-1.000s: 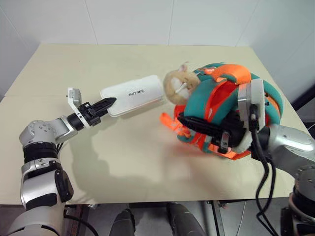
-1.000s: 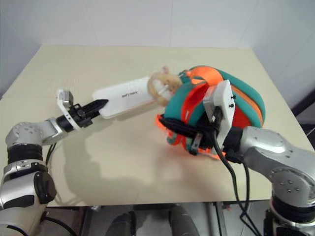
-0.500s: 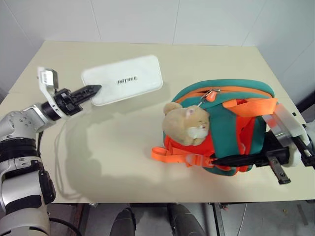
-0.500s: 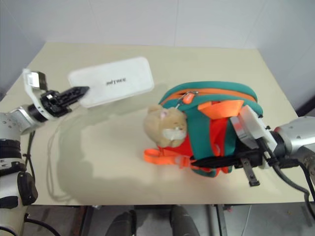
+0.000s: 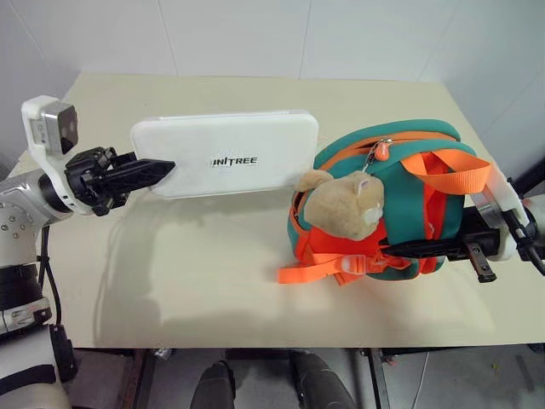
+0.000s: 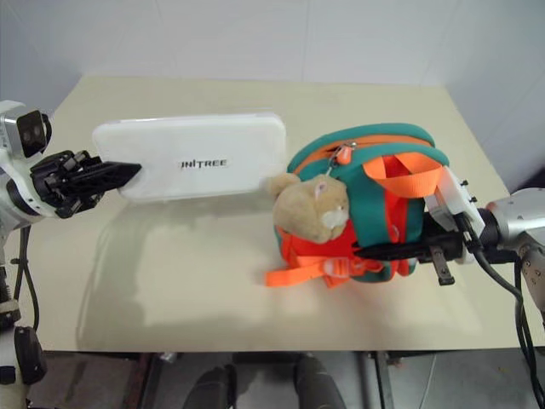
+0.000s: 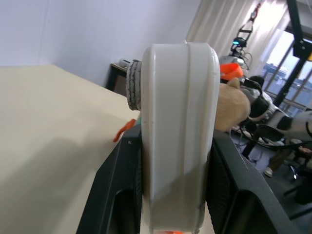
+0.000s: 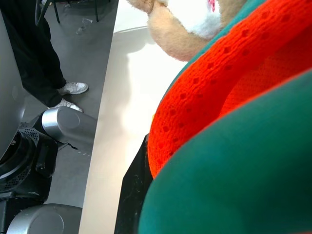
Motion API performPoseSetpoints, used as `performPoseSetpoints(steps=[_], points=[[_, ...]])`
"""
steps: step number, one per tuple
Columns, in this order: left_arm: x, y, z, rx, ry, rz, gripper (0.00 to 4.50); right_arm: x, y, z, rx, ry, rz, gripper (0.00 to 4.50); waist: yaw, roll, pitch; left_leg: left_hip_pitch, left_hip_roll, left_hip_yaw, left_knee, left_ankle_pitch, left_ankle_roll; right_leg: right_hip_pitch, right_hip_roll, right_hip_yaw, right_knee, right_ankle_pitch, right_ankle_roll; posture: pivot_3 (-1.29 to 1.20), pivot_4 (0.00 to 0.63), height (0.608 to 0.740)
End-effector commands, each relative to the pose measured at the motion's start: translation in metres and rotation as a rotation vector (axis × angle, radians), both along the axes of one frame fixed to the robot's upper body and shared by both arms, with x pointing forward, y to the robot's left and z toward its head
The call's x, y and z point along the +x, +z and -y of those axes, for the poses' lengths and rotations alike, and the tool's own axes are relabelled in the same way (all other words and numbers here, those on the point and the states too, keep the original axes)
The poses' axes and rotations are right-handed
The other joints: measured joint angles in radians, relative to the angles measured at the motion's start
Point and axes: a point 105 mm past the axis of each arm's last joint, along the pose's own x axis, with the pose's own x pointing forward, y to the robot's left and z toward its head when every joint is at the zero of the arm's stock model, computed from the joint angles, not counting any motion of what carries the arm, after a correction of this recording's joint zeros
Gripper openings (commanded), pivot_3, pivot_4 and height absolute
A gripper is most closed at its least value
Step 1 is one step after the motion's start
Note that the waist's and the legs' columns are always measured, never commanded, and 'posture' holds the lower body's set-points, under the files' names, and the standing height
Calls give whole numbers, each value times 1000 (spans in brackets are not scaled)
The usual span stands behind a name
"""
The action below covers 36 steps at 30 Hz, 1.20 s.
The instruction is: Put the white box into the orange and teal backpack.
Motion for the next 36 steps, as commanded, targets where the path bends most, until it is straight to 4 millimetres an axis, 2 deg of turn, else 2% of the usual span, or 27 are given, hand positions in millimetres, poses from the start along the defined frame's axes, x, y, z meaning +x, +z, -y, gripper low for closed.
performPoseSetpoints(steps=[1, 10, 15, 25, 29, 33, 36], points=[[-13, 18, 0, 13, -13, 88, 1291, -9, -1, -10, 15, 39, -12, 0, -1, 0, 0, 0, 0, 0, 1, 0, 0, 0, 0, 0, 1, 0, 0, 0, 150, 740], [-1, 4, 13, 112, -32, 100, 1291, -22, -5, -35, 90, 81, -43, 0, -4, 0, 0, 3, 0, 0, 1, 0, 0, 1, 1, 1, 5, 0, 0, 0, 150, 740], [-3, 2, 22, 167, -109, 100, 1291, -20, -8, -40, 102, 74, -50, 0, -2, 0, 0, 3, 0, 0, 2, 0, 0, 2, 1, 1, 3, 0, 0, 0, 150, 740], [22, -19, 40, 409, -147, 165, 1290, -12, -12, -49, 118, 87, -39, 0, -3, 0, 0, 3, 0, 0, 1, 0, 0, 2, 1, 1, 3, -1, -1, 0, 150, 740], [32, -14, 58, 420, -147, 198, 1290, -11, -12, -51, 121, 93, -36, 0, 0, 0, 0, 3, 0, 0, 1, 0, 0, 2, 1, 1, 3, -1, -1, 0, 150, 740], [39, -11, 95, 386, -177, 214, 1290, -10, -14, -54, 128, 100, -34, 0, 2, 0, 0, 4, 0, -1, 2, 0, 0, 4, 1, 0, 4, 0, 0, 0, 150, 740], [39, -13, 113, 351, -209, 203, 1290, -9, -14, -55, 131, 104, -32, 0, -1, 0, 0, 4, 0, -1, 3, 0, 0, 4, 1, 1, 3, 0, 0, 0, 150, 740]])
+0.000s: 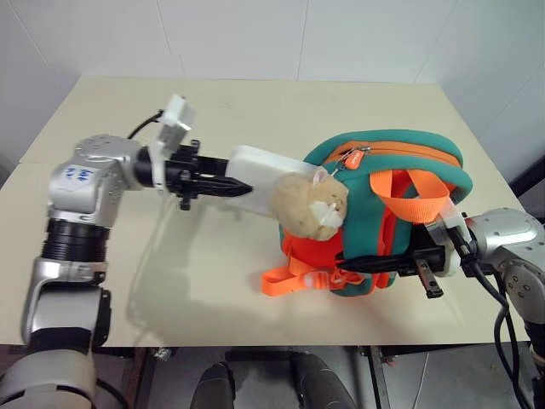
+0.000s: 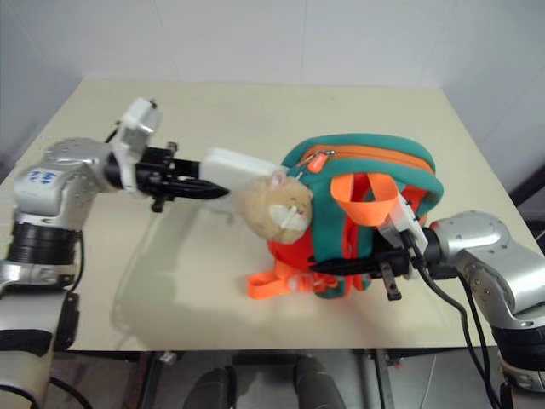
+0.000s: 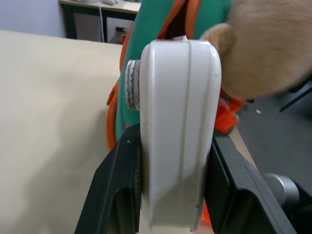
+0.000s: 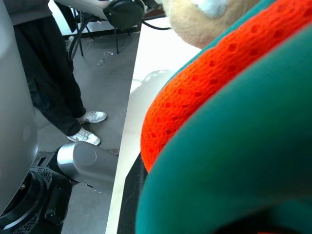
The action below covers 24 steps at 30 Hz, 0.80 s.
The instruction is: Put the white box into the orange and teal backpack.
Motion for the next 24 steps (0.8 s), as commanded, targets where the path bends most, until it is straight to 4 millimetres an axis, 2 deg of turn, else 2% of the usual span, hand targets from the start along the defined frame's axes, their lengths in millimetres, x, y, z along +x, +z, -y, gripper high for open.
performPoseSetpoints(steps=[1, 7, 11, 14, 16, 19, 24], points=[[-4, 8, 23, -24, -46, 24, 1290, -1, 4, -3, 14, 21, 28, 0, -4, 0, 0, 0, 0, 0, 0, 0, 0, 0, 0, 0, 0, 0, 0, 0, 150, 740], [2, -11, 64, -33, -73, -24, 1290, 0, 6, -4, 36, 18, 39, 0, -1, 0, 0, 1, 0, -1, 0, 0, 0, 1, 0, 0, 1, 0, 0, 0, 150, 740], [4, -14, 80, -41, -87, -51, 1290, -1, 5, -3, 38, 10, 43, 0, -1, 0, 0, 2, 0, -1, 0, 0, 0, 2, 1, 0, 1, 0, 1, 0, 150, 740], [5, -16, 83, -24, -95, -59, 1290, -1, 5, -3, 40, 4, 47, 0, -1, 0, 0, 3, 0, -1, 0, 0, 0, 3, 1, 0, 0, 0, 1, 0, 150, 740], [2, -16, 83, -2, -108, -76, 2006, -1, 5, -2, 40, 0, 50, 0, -1, 0, 0, 3, 0, -1, 0, 0, 0, 3, 1, 1, 0, 0, 1, 0, 150, 740], [-4, -11, 81, 15, -132, -77, 2822, -1, 4, -1, 40, -9, 51, 0, -2, 0, 0, 3, 0, -1, 0, 0, 0, 4, 1, 1, 0, 0, 1, 0, 150, 740], [-9, 11, 72, -22, -120, -53, 4365, 0, 3, -1, 43, -17, 55, 0, -4, 0, 0, 3, 0, -2, 0, 0, 0, 4, 1, 1, 0, 0, 1, 0, 150, 740]])
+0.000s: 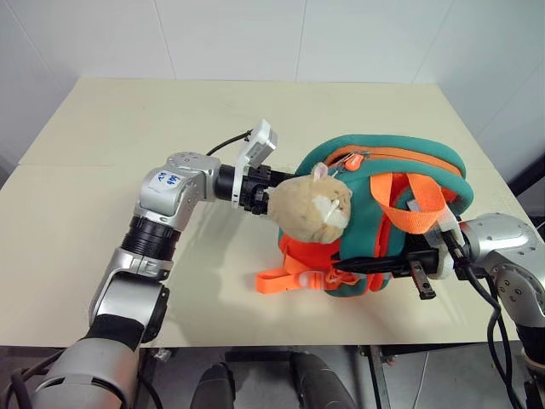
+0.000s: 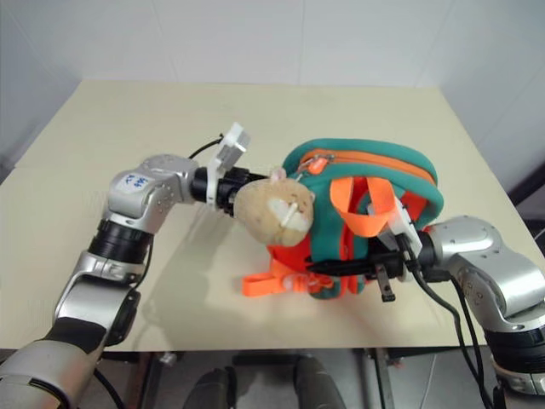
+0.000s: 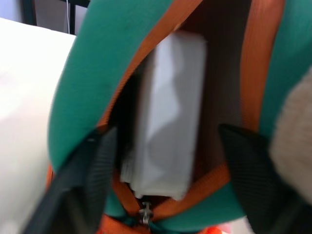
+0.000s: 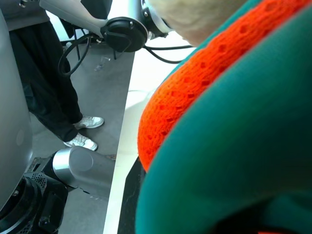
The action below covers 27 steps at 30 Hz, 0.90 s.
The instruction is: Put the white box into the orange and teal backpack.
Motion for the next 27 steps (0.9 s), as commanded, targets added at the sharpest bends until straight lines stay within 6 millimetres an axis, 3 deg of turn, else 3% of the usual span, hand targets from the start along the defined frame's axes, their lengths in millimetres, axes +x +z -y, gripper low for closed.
performPoseSetpoints(steps=[1, 7, 17, 22, 27], points=[[-14, 38, -5, -58, -41, 85, 4467, -1, 7, 0, 10, -4, 48, 0, -2, 0, 0, 0, 0, 0, 0, 0, 0, 0, 0, 0, 0, 0, 0, 0, 150, 740], [-27, 61, -39, -83, -5, 97, 4467, 2, 8, 2, 31, -25, 61, 0, -4, 0, 0, 0, 0, 0, -1, 0, 0, 0, 0, 0, 0, 0, 0, 0, 150, 740], [-52, 82, -102, -223, 140, 87, 4467, 6, 28, 3, 283, -129, 150, 0, -2, 1, 0, 1, 0, -1, 0, 0, 0, 0, 0, 0, 2, -1, 0, 0, 150, 740], [-61, 81, -110, -309, 127, 77, 4467, 4, 32, 2, 374, -156, 153, 0, 1, 1, 0, 1, 0, -1, 0, 0, 0, 1, 0, -1, 1, -1, 0, 0, 150, 740], [-65, 75, -97, -296, 82, 57, 4467, 0, 35, 0, 460, -144, 163, 0, 0, 1, 0, 1, 0, -2, 0, 0, 0, 1, 0, -1, 1, -1, 0, 0, 150, 740]])
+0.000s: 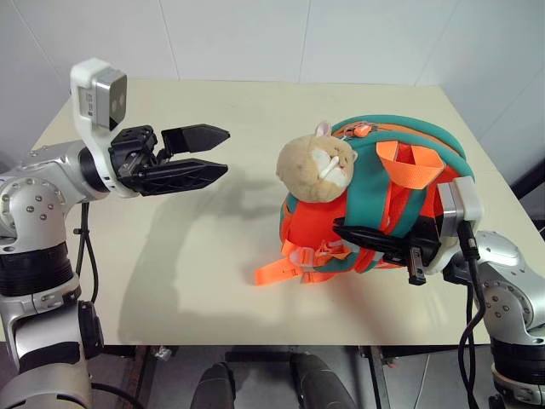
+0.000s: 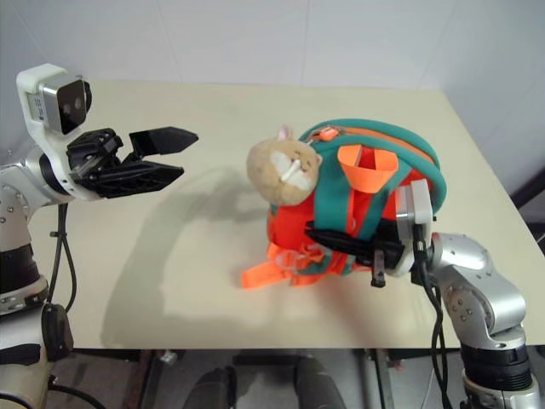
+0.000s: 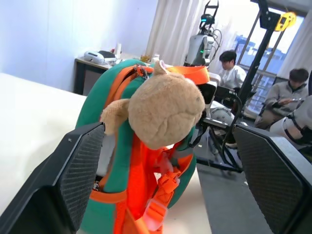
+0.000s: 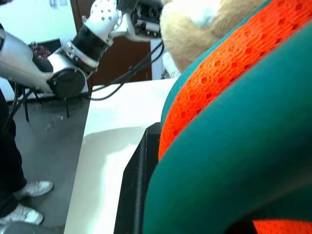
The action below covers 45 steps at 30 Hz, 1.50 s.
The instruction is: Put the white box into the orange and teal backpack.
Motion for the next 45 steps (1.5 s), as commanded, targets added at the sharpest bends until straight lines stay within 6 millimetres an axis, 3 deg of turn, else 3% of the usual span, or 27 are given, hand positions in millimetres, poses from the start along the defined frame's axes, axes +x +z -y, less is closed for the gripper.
performPoseSetpoints(steps=[1, 6, 17, 28, 31, 40, 45], points=[[-9, 4, 15, 9, -52, 48, 4467, -9, 19, 2, 111, 4, 98, 0, 0, 0, 0, 0, 0, 0, 0, 0, 0, 0, 0, 0, 0, 0, 0, 0, 150, 740], [1, -10, 35, 86, -32, 60, 4467, -14, 16, -1, 186, 1, 106, 0, 1, 0, 0, 0, 0, 0, 0, 0, 0, 0, 0, 0, 0, 0, 0, 0, 150, 740], [3, 2, 68, 64, -121, 100, 4467, -16, 5, -7, 181, -12, 126, 0, -1, 0, 0, 0, 0, 0, -1, 0, 0, 0, 0, 0, -1, 0, 0, 0, 150, 740], [3, -11, 90, 115, -203, 100, 4467, -15, 4, -6, 157, -20, 117, 0, 1, 0, 0, 0, 0, 0, -1, 0, 0, 1, 0, 0, -1, 0, 0, 0, 150, 740], [2, -13, 90, 118, -212, 91, 3833, -16, 3, -6, 153, -20, 116, 0, 1, 0, 0, 0, 0, 0, -1, 0, 0, 1, 0, 0, -1, 0, 0, 0, 150, 740], [-2, -16, 87, 137, -215, 63, 1218, -19, 0, -3, 129, 8, 118, 0, 0, 0, 0, 0, 0, 0, -1, 0, 0, 1, 0, 0, -1, 0, 0, 0, 150, 740], [-5, -15, 78, 157, -209, 46, 395, -21, -4, 3, 66, 57, 128, 0, 0, 0, 0, 0, 0, 0, -1, 0, 0, 1, 0, 0, -1, 0, 0, 0, 150, 740]])
